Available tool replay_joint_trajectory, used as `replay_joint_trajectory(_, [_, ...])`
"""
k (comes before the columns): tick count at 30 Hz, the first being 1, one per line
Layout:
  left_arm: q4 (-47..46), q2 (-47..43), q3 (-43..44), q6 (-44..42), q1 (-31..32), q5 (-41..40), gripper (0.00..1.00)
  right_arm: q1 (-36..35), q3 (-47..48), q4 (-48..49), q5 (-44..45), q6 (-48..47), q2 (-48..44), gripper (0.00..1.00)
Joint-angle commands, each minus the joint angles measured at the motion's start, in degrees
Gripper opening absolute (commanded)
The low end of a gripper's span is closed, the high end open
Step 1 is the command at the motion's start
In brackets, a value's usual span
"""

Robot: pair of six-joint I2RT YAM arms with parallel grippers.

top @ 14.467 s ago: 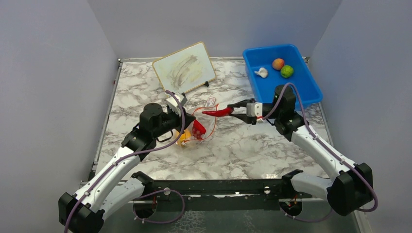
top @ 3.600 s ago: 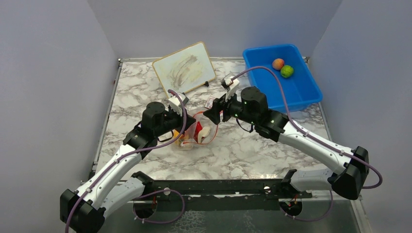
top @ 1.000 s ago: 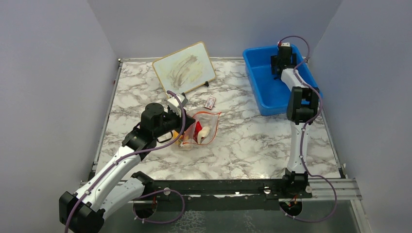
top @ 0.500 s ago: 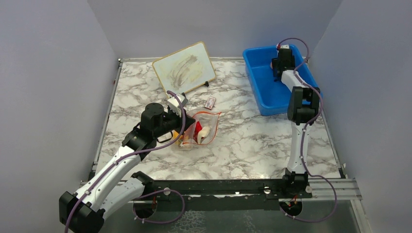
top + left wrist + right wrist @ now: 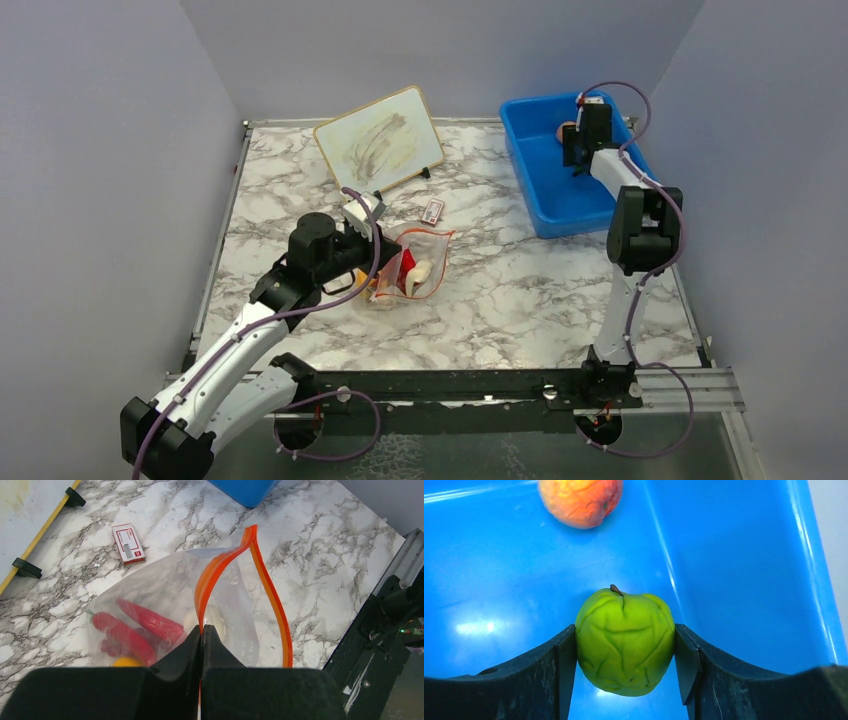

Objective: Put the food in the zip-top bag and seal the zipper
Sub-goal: Pick up the fake fruit from the bin.

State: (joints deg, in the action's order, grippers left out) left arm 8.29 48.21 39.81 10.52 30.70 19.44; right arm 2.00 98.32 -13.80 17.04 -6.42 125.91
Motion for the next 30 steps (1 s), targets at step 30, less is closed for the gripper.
replay_joint_trajectory(30, [-0.5, -0.9, -0.4, -0.7, -0.2, -0.9, 0.0, -14.8, -34.9, 3.0, -42.9, 16.8, -48.2, 0.43])
